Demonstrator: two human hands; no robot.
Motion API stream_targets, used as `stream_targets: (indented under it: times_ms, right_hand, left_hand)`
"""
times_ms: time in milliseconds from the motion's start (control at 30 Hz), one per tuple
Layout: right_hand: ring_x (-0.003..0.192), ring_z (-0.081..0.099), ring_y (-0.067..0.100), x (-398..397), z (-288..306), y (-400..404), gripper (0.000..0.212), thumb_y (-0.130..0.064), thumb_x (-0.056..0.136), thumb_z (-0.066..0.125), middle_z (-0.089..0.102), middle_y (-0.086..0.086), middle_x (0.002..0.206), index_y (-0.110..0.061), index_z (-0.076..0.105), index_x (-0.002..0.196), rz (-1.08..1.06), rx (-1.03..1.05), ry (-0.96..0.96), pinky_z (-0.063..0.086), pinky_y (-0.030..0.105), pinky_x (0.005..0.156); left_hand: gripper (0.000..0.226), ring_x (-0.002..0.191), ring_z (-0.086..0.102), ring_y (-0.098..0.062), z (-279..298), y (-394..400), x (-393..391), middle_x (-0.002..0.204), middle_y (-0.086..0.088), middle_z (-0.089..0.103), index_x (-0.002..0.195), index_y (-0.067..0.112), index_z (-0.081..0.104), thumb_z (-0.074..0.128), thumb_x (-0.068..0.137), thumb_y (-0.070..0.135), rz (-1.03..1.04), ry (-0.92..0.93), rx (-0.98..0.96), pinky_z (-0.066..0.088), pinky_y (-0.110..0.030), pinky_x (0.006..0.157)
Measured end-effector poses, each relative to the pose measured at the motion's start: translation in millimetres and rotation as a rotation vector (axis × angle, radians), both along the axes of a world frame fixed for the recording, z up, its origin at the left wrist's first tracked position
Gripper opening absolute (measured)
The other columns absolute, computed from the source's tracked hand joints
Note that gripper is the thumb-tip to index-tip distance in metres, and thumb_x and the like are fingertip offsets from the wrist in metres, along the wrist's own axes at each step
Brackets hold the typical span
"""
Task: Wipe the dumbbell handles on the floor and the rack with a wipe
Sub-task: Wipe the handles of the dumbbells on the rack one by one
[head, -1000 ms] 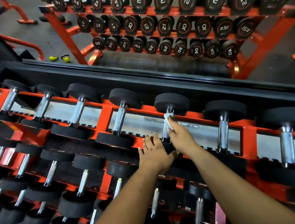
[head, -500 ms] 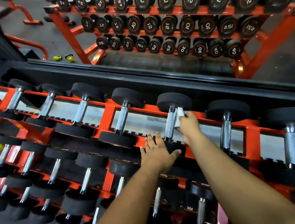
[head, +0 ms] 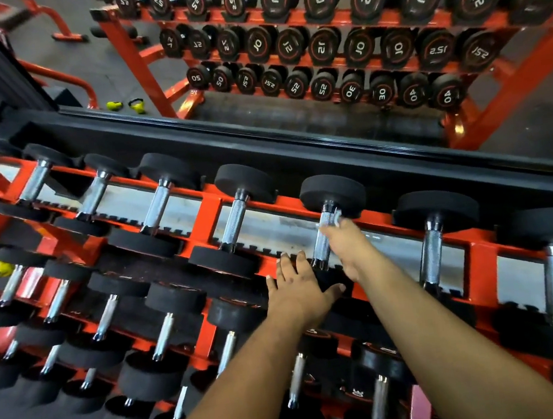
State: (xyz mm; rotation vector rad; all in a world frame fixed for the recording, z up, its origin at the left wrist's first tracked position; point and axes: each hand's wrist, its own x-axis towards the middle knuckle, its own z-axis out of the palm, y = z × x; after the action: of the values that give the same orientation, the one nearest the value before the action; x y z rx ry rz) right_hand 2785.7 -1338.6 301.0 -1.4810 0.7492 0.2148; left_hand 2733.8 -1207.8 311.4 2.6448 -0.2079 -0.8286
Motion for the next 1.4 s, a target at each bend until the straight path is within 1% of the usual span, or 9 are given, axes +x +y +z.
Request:
stream_targets:
  times_ms: [100,300,500,733,867,1067,1133,1233,1400]
  right_hand:
    - [0.104,0.067,0.028,-21.5,-2.8,-2.8,0.034,-0.032,0.091,0.068,0.071,0.008,0.111,-0.018,0.062,0.121,0.222,0.003,0.136,0.051,0.047,0.099]
    - [0.111,0.060,0.027,24.5,15.4,-8.0,0.051,-0.037,0.086,0.073,0.064,0.011,0.119,-0.008,0.060,0.125,-0.167,0.208,-0.020,0.047,0.040,0.085]
    - [0.113,0.065,0.030,-18.1,7.2,-9.2,0.048,-0.044,0.085,0.076,0.071,0.008,0.119,-0.016,0.064,0.121,0.327,0.085,0.247,0.050,0.048,0.103]
    - [0.109,0.058,0.028,31.2,15.1,-3.7,0.065,-0.035,0.078,0.078,0.060,0.016,0.128,-0.006,0.056,0.132,-0.217,0.207,0.020,0.047,0.040,0.089]
    - [0.114,0.054,0.028,10.5,9.4,11.9,0.047,-0.034,0.086,0.074,0.058,0.009,0.122,-0.012,0.059,0.125,-0.062,0.153,0.107,0.044,0.045,0.104]
    - [0.098,0.061,0.030,42.6,18.6,-2.5,0.049,-0.030,0.086,0.075,0.062,0.016,0.115,-0.002,0.061,0.123,-0.198,0.235,0.119,0.050,0.038,0.081]
    - [0.097,0.065,0.029,43.2,6.8,-9.7,0.045,-0.032,0.083,0.076,0.067,0.015,0.116,-0.003,0.066,0.116,-0.191,0.280,0.121,0.055,0.042,0.089]
    - [0.114,0.062,0.031,35.4,3.9,-9.8,0.073,-0.042,0.062,0.083,0.065,0.014,0.124,-0.007,0.063,0.123,-0.182,0.246,0.082,0.047,0.049,0.106]
    - [0.099,0.064,0.033,49.7,10.8,-12.0,0.069,-0.041,0.065,0.082,0.064,0.014,0.111,-0.010,0.062,0.123,-0.174,0.203,0.107,0.054,0.047,0.092]
  left_hand:
    - [0.108,0.157,-0.010,-0.031,-1.0,0.5,0.4,0.168,-0.019,-0.013,0.162,0.017,-0.009,0.047,0.091,0.075,0.001,0.004,0.000,-0.003,-0.053,0.126]
    - [0.108,0.157,-0.009,-0.032,2.2,-1.6,0.4,0.168,-0.018,-0.013,0.162,0.018,-0.010,0.046,0.090,0.076,0.000,-0.003,0.013,-0.003,-0.054,0.126]
    - [0.107,0.157,-0.010,-0.031,0.9,-0.5,0.3,0.168,-0.018,-0.013,0.162,0.017,-0.010,0.047,0.091,0.074,0.004,0.008,0.006,-0.002,-0.053,0.126]
    - [0.109,0.157,-0.009,-0.031,-0.2,-0.6,-0.3,0.168,-0.018,-0.012,0.162,0.017,-0.008,0.048,0.090,0.075,0.010,-0.011,-0.004,-0.003,-0.053,0.126]
    - [0.107,0.157,-0.009,-0.030,-2.6,1.0,-1.1,0.169,-0.018,-0.011,0.162,0.016,-0.006,0.048,0.090,0.075,0.009,-0.034,-0.014,-0.001,-0.053,0.126]
    - [0.108,0.157,-0.008,-0.031,0.7,-0.8,-0.5,0.168,-0.019,-0.010,0.162,0.016,-0.007,0.049,0.090,0.074,0.012,-0.024,-0.008,-0.001,-0.054,0.126]
    - [0.108,0.157,-0.008,-0.032,0.8,-0.3,-0.8,0.168,-0.019,-0.011,0.162,0.017,-0.007,0.049,0.090,0.074,0.013,-0.024,-0.006,-0.001,-0.053,0.126]
    - [0.107,0.156,-0.010,-0.031,0.6,1.4,-0.9,0.169,-0.018,-0.011,0.162,0.016,-0.008,0.048,0.091,0.074,0.010,-0.018,-0.013,-0.003,-0.053,0.125]
    - [0.107,0.157,-0.010,-0.030,3.3,-0.9,-1.4,0.169,-0.017,-0.011,0.162,0.016,-0.008,0.048,0.091,0.074,0.008,-0.023,-0.009,-0.002,-0.053,0.126]
